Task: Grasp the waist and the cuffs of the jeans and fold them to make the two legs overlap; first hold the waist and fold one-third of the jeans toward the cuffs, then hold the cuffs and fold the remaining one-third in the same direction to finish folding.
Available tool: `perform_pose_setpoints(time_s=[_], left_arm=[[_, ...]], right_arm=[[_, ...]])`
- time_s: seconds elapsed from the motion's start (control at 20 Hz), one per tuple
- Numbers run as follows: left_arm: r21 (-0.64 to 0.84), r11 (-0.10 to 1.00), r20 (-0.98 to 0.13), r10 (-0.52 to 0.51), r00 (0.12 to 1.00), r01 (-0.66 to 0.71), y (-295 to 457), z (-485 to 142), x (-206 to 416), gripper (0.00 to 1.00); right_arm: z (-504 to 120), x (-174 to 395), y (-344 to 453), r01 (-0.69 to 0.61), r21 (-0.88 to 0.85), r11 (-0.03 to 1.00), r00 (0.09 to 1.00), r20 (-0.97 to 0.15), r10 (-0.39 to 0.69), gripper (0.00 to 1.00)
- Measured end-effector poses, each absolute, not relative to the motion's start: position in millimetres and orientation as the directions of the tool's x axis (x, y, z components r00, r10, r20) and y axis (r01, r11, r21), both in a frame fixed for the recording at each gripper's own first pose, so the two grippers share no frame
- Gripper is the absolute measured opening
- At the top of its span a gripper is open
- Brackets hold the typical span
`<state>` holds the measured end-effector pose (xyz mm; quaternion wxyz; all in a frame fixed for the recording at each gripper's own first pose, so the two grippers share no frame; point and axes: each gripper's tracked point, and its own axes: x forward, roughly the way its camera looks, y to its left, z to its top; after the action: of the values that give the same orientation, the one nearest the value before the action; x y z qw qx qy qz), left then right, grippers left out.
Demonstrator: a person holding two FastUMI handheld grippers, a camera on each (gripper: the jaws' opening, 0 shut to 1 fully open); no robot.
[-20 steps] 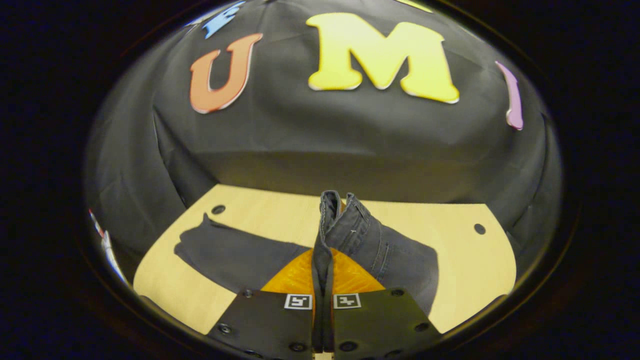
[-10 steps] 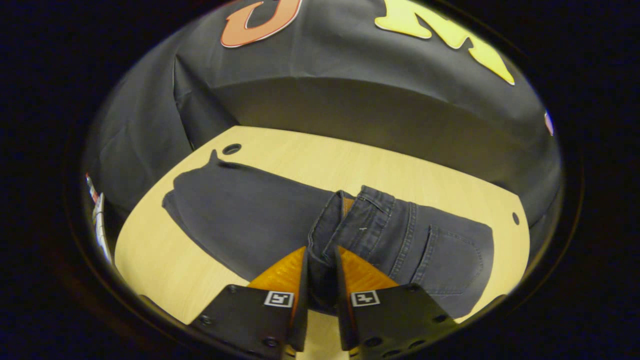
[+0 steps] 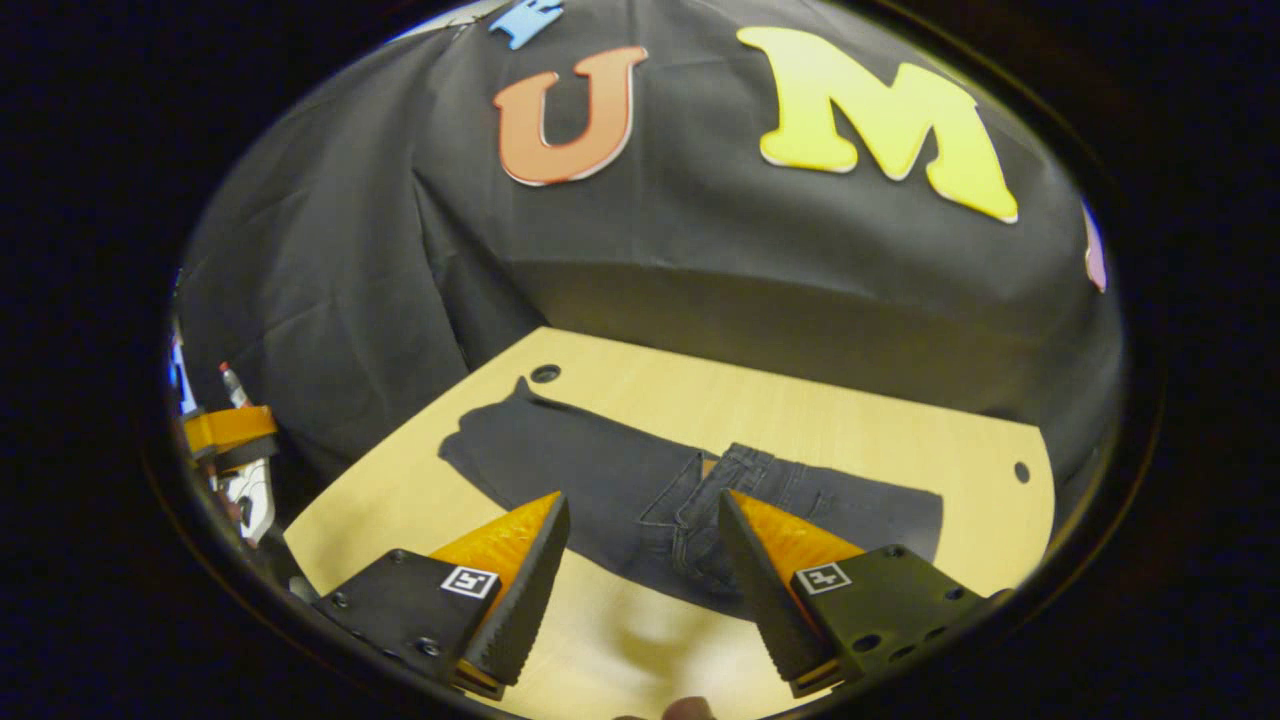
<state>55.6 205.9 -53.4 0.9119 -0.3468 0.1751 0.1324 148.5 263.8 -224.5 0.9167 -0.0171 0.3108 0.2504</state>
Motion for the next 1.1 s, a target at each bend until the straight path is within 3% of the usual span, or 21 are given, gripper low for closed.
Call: perform_pose_setpoints(time_s=[0.1,0.3,0.6,0.65,0.95,1.0,1.05,1.1], left_arm=[[-0.724,0.588,-0.425,0.03,0.905,-0.36,200,-85,86,0.99],[-0.863,0.328,-0.433,-0.092,0.897,-0.383,184,-130,124,0.99],[-0.91,0.086,-0.414,-0.115,0.903,-0.407,194,-172,171,1.0],[-0.906,0.07,-0.422,-0.11,0.9,-0.417,194,-179,174,0.99],[-0.921,0.034,-0.39,-0.07,0.918,-0.388,204,-185,214,0.98],[-0.918,0.05,-0.396,-0.069,0.916,-0.393,205,-187,216,0.87],[-0.92,0.067,-0.39,-0.071,0.918,-0.386,204,-189,219,0.87],[-0.923,0.083,-0.382,-0.081,0.921,-0.375,202,-189,223,0.81]], right_arm=[[-189,123,222,-0.469,0.133,0.873,0.681,-0.576,0.453,0.96],[-167,108,155,-0.377,0.12,0.918,0.72,-0.586,0.373,0.96],[-170,101,85,-0.228,0.114,0.967,0.749,-0.613,0.249,0.96],[-172,101,79,-0.207,0.11,0.972,0.753,-0.616,0.231,0.93],[-177,102,52,-0.125,0.148,0.981,0.747,-0.637,0.191,0.96],[-177,104,48,-0.111,0.156,0.982,0.748,-0.637,0.186,0.94],[-175,104,43,-0.098,0.165,0.981,0.752,-0.634,0.182,0.96],[-175,104,36,-0.083,0.167,0.982,0.754,-0.634,0.172,0.96]])
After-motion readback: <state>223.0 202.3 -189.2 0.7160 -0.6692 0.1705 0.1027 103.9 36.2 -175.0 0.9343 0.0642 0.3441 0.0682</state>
